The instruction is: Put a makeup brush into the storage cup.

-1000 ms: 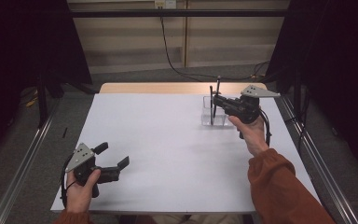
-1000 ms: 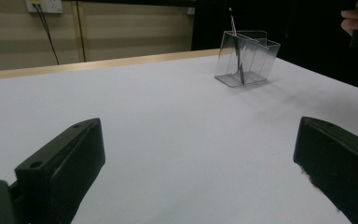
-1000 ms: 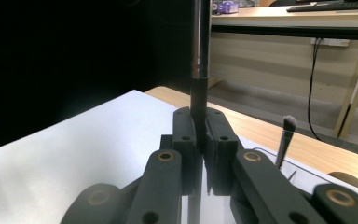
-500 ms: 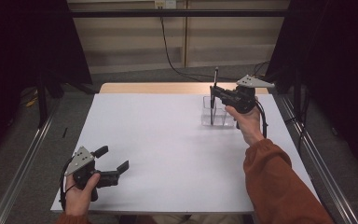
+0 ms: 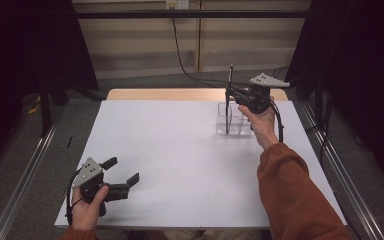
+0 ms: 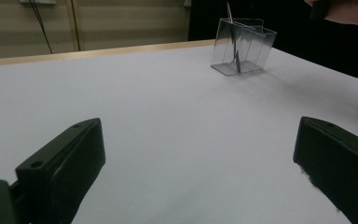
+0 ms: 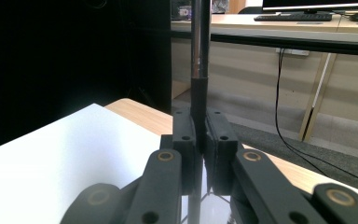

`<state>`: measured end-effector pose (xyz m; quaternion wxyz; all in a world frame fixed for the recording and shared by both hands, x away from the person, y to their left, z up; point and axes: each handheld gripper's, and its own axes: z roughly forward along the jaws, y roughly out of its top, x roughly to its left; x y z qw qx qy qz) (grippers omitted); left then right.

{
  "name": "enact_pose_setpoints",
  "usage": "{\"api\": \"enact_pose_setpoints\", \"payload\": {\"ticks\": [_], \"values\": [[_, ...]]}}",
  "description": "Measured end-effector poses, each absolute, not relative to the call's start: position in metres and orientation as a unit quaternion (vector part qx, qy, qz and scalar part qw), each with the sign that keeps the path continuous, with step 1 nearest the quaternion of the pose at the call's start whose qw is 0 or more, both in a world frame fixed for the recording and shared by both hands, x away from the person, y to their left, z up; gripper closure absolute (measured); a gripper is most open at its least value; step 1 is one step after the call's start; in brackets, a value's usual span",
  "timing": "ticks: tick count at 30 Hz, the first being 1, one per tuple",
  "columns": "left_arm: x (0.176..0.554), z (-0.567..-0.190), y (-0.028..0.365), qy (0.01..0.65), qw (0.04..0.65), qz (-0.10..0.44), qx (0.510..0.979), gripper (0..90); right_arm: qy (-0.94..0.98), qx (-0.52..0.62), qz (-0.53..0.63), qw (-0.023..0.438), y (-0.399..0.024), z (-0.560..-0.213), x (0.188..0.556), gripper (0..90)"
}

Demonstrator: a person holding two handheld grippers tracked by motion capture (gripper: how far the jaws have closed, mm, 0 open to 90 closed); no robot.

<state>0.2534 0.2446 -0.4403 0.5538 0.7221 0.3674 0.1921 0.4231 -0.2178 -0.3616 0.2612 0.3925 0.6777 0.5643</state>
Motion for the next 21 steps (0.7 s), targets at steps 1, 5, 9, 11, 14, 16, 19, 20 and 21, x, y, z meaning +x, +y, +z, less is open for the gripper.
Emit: {"api": "enact_pose_setpoints", "payload": {"ticks": [1, 5, 9, 11, 14, 16, 19, 20, 21], "values": [[0.253, -0.440, 0.245, 0.368, 0.555, 0.192, 0.721, 2.2, 0.679, 0.392, 0.564, 0.260, -0.217, -0.363, 0.424, 83.8], [0.253, -0.440, 0.246, 0.367, 0.556, 0.193, 0.721, 2.2, 0.678, 0.396, 0.563, 0.257, -0.215, -0.367, 0.428, 83.9], [0.253, -0.440, 0.246, 0.367, 0.554, 0.193, 0.722, 2.2, 0.684, 0.397, 0.556, 0.256, -0.213, -0.371, 0.429, 83.8], [0.253, -0.440, 0.246, 0.366, 0.556, 0.190, 0.721, 2.2, 0.683, 0.401, 0.555, 0.255, -0.214, -0.374, 0.430, 83.8], [0.253, -0.440, 0.246, 0.366, 0.555, 0.190, 0.722, 2.2, 0.684, 0.404, 0.552, 0.254, -0.216, -0.378, 0.431, 83.8], [0.253, -0.439, 0.246, 0.366, 0.556, 0.190, 0.722, 2.2, 0.687, 0.404, 0.549, 0.253, -0.217, -0.380, 0.431, 83.8], [0.253, -0.439, 0.247, 0.365, 0.556, 0.190, 0.722, 2.1, 0.685, 0.409, 0.547, 0.253, -0.219, -0.382, 0.431, 83.8], [0.253, -0.439, 0.247, 0.364, 0.556, 0.191, 0.722, 2.2, 0.687, 0.408, 0.546, 0.253, -0.219, -0.383, 0.431, 83.9], [0.253, -0.439, 0.247, 0.363, 0.556, 0.191, 0.723, 2.2, 0.686, 0.409, 0.546, 0.254, -0.220, -0.384, 0.431, 83.8]]}}
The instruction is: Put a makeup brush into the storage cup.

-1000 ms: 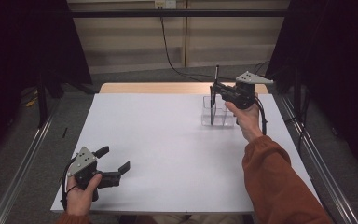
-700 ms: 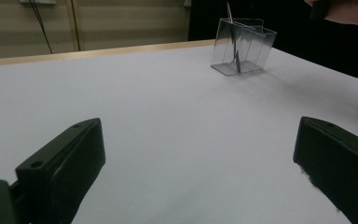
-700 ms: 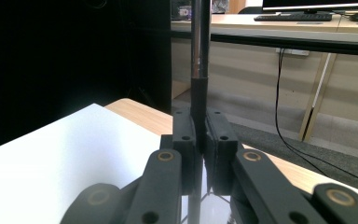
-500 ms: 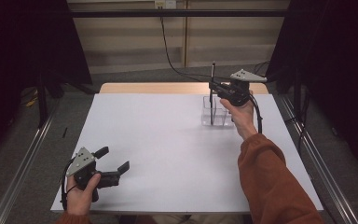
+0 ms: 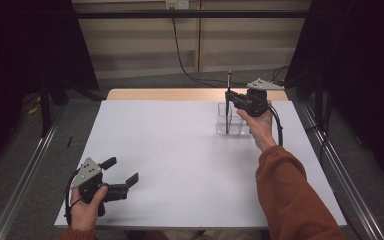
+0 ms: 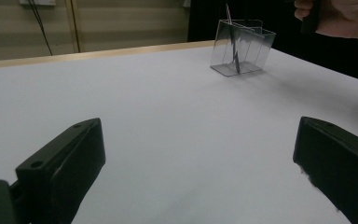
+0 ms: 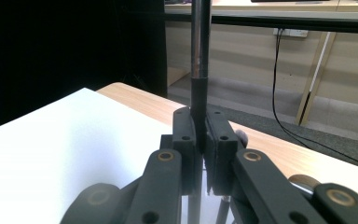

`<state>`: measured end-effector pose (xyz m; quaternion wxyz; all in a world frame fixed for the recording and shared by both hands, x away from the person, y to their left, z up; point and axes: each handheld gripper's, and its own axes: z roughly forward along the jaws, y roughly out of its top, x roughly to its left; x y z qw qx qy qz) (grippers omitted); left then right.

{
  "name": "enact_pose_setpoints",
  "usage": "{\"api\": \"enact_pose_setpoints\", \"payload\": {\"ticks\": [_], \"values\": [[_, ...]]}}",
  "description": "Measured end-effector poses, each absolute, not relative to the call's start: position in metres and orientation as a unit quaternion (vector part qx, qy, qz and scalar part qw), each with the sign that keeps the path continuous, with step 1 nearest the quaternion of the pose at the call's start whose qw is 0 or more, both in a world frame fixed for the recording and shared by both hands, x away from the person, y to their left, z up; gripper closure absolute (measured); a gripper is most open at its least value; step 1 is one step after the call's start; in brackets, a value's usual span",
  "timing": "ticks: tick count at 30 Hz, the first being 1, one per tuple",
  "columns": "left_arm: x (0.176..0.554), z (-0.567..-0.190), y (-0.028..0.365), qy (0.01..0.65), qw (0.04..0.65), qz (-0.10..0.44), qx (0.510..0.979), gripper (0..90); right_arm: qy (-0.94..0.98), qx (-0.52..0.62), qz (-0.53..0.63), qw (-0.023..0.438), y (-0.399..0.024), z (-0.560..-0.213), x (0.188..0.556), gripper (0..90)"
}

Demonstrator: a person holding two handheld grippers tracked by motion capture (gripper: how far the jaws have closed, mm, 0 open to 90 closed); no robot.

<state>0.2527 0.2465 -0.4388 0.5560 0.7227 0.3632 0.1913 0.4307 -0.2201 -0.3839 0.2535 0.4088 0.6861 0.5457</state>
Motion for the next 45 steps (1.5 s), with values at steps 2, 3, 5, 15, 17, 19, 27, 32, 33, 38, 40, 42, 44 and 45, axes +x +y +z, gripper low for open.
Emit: {"api": "enact_pose_setpoints", "payload": {"ticks": [2, 3, 5, 15, 17, 19, 27, 32, 33, 38, 40, 42, 44, 45], "values": [[0.253, -0.439, 0.247, 0.362, 0.555, 0.191, 0.724, 2.2, 0.686, 0.410, 0.546, 0.252, -0.221, -0.386, 0.430, 83.8], [0.253, -0.439, 0.247, 0.362, 0.556, 0.190, 0.724, 2.2, 0.686, 0.412, 0.545, 0.251, -0.221, -0.387, 0.430, 83.8], [0.254, -0.440, 0.247, 0.362, 0.556, 0.187, 0.725, 2.1, 0.686, 0.412, 0.545, 0.251, -0.222, -0.389, 0.430, 83.8], [0.254, -0.440, 0.247, 0.362, 0.555, 0.186, 0.725, 2.2, 0.689, 0.422, 0.536, 0.244, -0.223, -0.401, 0.430, 83.9], [0.254, -0.440, 0.248, 0.361, 0.553, 0.188, 0.727, 2.1, 0.689, 0.422, 0.538, 0.242, -0.222, -0.403, 0.431, 83.9], [0.254, -0.440, 0.248, 0.362, 0.554, 0.188, 0.726, 2.1, 0.688, 0.423, 0.538, 0.241, -0.221, -0.404, 0.431, 83.8], [0.254, -0.440, 0.248, 0.362, 0.553, 0.190, 0.726, 2.2, 0.693, 0.425, 0.533, 0.236, -0.220, -0.412, 0.430, 83.8], [0.254, -0.439, 0.247, 0.356, 0.553, 0.191, 0.728, 2.1, 0.693, 0.427, 0.532, 0.234, -0.221, -0.415, 0.430, 83.8], [0.254, -0.439, 0.247, 0.356, 0.553, 0.191, 0.729, 2.1, 0.693, 0.428, 0.532, 0.233, -0.221, -0.416, 0.431, 83.8], [0.254, -0.440, 0.248, 0.357, 0.552, 0.191, 0.728, 2.1, 0.693, 0.433, 0.528, 0.230, -0.221, -0.420, 0.431, 83.8], [0.254, -0.440, 0.248, 0.357, 0.551, 0.192, 0.729, 2.1, 0.693, 0.433, 0.529, 0.229, -0.221, -0.421, 0.431, 83.8], [0.254, -0.440, 0.248, 0.357, 0.550, 0.193, 0.730, 2.1, 0.694, 0.434, 0.527, 0.228, -0.221, -0.422, 0.432, 83.7], [0.254, -0.440, 0.249, 0.356, 0.551, 0.194, 0.730, 2.1, 0.692, 0.438, 0.527, 0.227, -0.221, -0.422, 0.432, 83.6], [0.254, -0.440, 0.249, 0.357, 0.551, 0.194, 0.729, 2.1, 0.692, 0.438, 0.526, 0.227, -0.221, -0.422, 0.432, 83.5]]}}
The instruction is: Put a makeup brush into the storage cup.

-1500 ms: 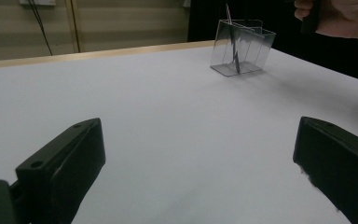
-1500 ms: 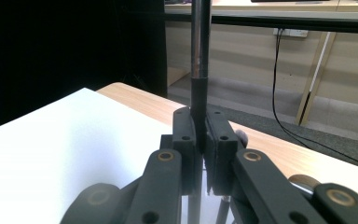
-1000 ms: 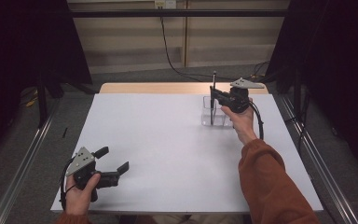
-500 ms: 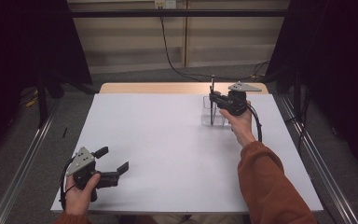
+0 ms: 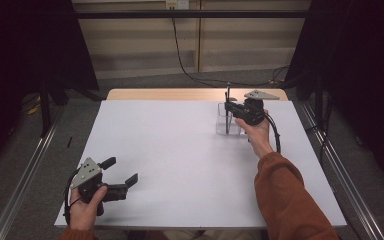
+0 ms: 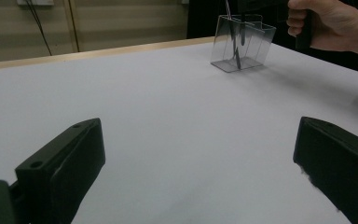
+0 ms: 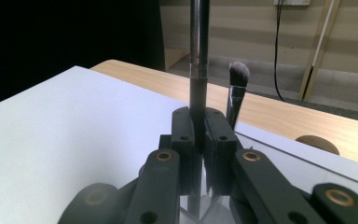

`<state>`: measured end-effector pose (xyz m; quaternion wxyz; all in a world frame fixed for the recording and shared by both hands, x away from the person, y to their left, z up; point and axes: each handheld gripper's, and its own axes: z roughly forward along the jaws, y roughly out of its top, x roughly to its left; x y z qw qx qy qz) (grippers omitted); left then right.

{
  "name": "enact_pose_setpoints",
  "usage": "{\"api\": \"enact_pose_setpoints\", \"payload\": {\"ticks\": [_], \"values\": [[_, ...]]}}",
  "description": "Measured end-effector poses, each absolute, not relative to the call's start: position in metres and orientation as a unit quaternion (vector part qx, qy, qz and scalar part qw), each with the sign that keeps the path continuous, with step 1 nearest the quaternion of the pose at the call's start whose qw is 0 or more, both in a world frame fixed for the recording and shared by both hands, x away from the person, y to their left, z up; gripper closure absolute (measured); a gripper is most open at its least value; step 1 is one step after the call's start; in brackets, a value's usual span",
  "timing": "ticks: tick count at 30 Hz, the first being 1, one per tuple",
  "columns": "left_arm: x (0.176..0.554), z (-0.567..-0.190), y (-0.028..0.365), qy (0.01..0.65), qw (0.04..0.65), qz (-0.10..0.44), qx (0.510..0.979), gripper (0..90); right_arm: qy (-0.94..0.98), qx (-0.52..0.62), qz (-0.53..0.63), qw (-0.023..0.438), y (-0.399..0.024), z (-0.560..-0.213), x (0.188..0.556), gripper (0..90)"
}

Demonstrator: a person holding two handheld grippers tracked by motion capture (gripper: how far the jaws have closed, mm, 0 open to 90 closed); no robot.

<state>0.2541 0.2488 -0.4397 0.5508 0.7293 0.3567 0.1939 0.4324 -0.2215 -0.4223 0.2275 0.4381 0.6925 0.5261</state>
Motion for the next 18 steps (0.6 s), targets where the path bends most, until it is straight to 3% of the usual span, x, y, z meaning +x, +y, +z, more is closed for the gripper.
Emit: {"api": "enact_pose_setpoints", "payload": {"ticks": [9, 18], "values": [[0.2541, -0.4397, 0.2491, 0.356, 0.551, 0.195, 0.730, 2.1, 0.688, 0.442, 0.530, 0.225, -0.2255, -0.4233, 0.4312, 77.6], [0.2544, -0.4400, 0.2491, 0.357, 0.550, 0.195, 0.729, 2.0, 0.684, 0.440, 0.537, 0.224, -0.2266, -0.4229, 0.4285, 64.4]]}}
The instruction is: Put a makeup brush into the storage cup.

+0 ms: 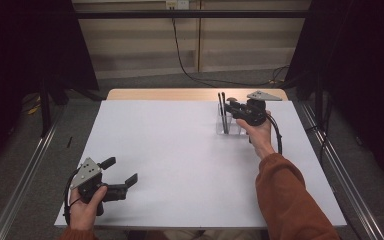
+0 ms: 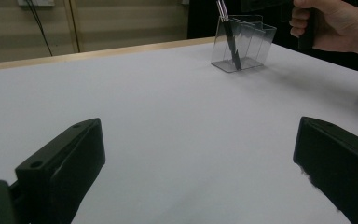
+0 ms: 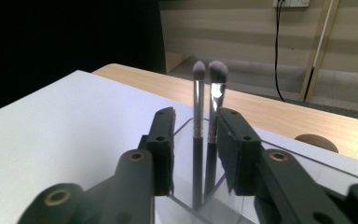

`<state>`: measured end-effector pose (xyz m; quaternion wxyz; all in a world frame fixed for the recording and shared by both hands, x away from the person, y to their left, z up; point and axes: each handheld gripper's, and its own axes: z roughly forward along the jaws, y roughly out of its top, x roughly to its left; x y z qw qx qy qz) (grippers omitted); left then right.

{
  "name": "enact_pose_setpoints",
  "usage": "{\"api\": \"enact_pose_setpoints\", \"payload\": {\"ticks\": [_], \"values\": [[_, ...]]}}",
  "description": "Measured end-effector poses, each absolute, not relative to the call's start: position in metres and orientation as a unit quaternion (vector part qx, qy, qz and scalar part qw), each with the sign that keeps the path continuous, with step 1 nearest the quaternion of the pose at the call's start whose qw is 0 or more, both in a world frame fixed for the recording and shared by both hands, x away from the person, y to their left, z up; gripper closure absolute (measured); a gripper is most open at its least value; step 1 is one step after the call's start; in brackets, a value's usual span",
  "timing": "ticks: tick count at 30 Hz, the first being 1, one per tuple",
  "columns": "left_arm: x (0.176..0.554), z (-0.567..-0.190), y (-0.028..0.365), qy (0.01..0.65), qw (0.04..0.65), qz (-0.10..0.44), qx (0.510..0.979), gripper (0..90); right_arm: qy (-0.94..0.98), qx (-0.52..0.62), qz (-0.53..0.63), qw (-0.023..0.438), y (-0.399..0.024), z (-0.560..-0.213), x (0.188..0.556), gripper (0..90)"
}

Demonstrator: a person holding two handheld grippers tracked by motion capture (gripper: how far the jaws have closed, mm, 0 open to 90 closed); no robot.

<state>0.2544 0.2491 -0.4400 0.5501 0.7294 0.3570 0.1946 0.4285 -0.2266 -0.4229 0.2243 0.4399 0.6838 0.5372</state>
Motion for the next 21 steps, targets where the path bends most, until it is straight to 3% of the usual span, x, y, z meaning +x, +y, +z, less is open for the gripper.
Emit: {"api": "enact_pose_setpoints", "payload": {"ticks": [6, 13, 21], "values": [[0.255, -0.440, 0.249, 0.359, 0.551, 0.195, 0.728, 2.0, 0.686, 0.427, 0.543, 0.230, -0.226, -0.421, 0.425, 51.3], [0.257, -0.439, 0.248, 0.362, 0.551, 0.199, 0.725, 2.0, 0.689, 0.425, 0.541, 0.228, -0.226, -0.417, 0.420, 27.8], [0.258, -0.440, 0.249, 0.362, 0.550, 0.200, 0.725, 2.0, 0.687, 0.435, 0.536, 0.228, -0.232, -0.418, 0.415, 8.5]]}}
